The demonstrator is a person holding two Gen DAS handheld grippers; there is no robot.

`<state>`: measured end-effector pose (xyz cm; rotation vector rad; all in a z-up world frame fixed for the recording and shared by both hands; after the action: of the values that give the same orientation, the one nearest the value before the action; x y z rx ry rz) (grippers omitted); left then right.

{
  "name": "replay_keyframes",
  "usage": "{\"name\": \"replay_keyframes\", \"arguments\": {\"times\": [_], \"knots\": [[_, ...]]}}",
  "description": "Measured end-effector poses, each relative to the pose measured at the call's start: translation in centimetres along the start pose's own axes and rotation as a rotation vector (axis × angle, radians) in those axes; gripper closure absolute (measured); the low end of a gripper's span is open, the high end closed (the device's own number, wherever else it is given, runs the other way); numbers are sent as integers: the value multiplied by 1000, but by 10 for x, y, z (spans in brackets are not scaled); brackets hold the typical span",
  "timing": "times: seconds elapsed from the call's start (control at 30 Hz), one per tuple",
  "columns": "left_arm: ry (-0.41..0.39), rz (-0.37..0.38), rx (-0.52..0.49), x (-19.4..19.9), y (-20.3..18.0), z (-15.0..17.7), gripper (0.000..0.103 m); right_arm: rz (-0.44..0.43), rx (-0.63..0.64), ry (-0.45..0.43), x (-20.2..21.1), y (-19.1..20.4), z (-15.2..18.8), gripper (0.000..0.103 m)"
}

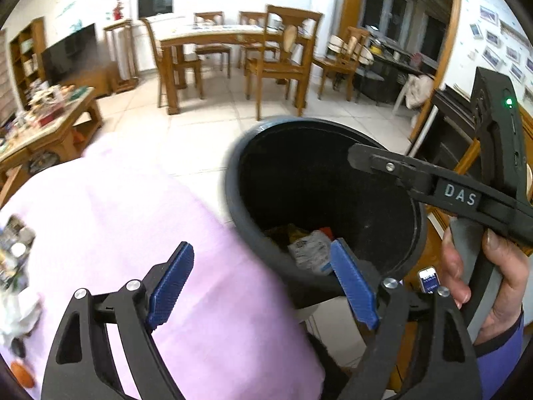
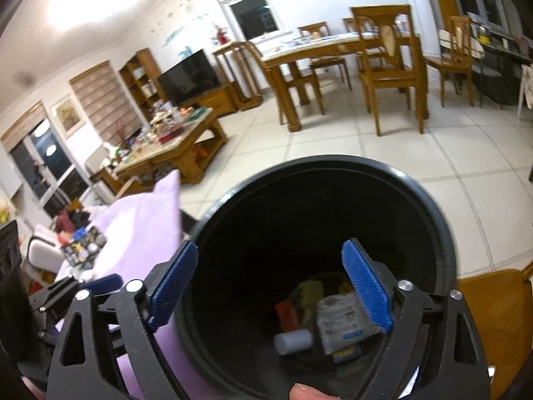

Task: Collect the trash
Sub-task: 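Grasp the purple spray bottle with left gripper while right gripper grasps battery card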

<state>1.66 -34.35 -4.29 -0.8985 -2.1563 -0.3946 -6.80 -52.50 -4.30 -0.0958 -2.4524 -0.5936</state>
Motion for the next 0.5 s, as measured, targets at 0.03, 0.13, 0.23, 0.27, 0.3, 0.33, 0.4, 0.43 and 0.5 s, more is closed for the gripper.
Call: {"name": "replay_keyframes", "arguments": {"times": [0.03,0.13,0.23,0.27,0.3,0.33,0.4,0.43,0.5], "knots": [[-4,-10,20,7,13,5,20,-8,12,5,-2,9,-1,12],[-17,-47,90,25,51,18,19,-41,68,28,-12,47,1,12],[-35,-83,173,45,94,33,20,-73,117,49,-25,83,2,12],[-41,-90,194,50,106,36,20,-85,136,59,-30,97,3,12],[-52,-106,231,59,126,43,20,-96,156,69,-36,111,5,12],[-62,-123,267,66,145,50,20,-107,174,78,-42,124,7,12],[-75,-149,334,78,179,62,20,-133,217,96,-54,154,11,12],[-79,-159,361,82,192,66,20,-149,242,106,-60,170,14,12],[-87,-199,437,92,231,79,20,-183,300,124,-73,207,20,13]]}}
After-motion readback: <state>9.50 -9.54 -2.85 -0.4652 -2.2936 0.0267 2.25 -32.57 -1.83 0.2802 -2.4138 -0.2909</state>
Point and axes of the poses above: each gripper's, at about its wrist camera, not at the fingertips, and x roughly against the way its jaws point, y to its left, z to its underside, the point moved 3 cm from there along -x, roughly the way its jaws point, and after that the axes turned 5 degrees about -z, right-handed, at the moved point
